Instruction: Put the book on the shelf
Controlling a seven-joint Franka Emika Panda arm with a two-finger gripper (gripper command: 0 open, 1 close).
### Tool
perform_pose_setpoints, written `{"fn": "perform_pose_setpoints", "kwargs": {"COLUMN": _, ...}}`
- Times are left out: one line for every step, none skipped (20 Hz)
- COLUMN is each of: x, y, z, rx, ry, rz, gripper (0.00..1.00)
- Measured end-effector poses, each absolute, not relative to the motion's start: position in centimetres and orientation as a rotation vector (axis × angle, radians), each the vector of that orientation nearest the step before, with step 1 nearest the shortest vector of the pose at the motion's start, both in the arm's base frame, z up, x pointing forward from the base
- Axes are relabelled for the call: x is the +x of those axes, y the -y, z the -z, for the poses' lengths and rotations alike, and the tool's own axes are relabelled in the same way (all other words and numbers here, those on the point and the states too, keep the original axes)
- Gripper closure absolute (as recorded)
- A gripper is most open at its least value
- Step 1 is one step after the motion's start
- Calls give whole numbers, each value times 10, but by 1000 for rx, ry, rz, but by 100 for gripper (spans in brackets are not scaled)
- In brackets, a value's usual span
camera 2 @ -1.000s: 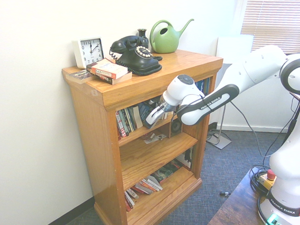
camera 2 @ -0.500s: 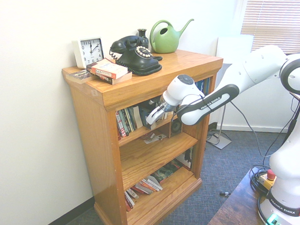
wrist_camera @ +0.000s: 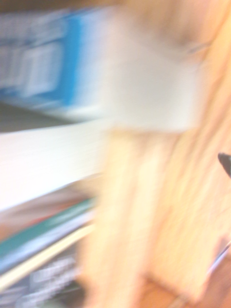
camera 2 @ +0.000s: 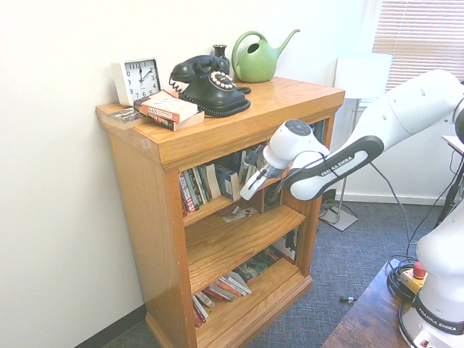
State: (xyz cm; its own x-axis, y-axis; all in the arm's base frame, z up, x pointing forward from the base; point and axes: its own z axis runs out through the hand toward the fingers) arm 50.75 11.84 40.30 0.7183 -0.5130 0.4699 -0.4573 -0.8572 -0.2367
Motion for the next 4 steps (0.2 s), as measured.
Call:
{"fn": "perform_pose_setpoints", "kwargs": {"x": 495, "y": -112, "z": -401, "rx": -2843, "ry": -805, "rz": 835, "gripper": 0}}
{"fn": "perform_pose_setpoints", "kwargs": {"x": 483, "y": -105, "z": -398, "rx": -2870, "ry": -815, "rz": 848, "gripper": 0}}
{"fn": "perform_pose_setpoints", "kwargs": {"x": 470, "y": -97, "z": -395, "rx": -2898, "ry": -826, "rz": 857, "gripper": 0}}
{"fn": "perform_pose_setpoints", "kwargs": {"x": 458, "y": -88, "z": -391, "rx": -2920, "ry": -840, "rz": 857, "gripper": 0}}
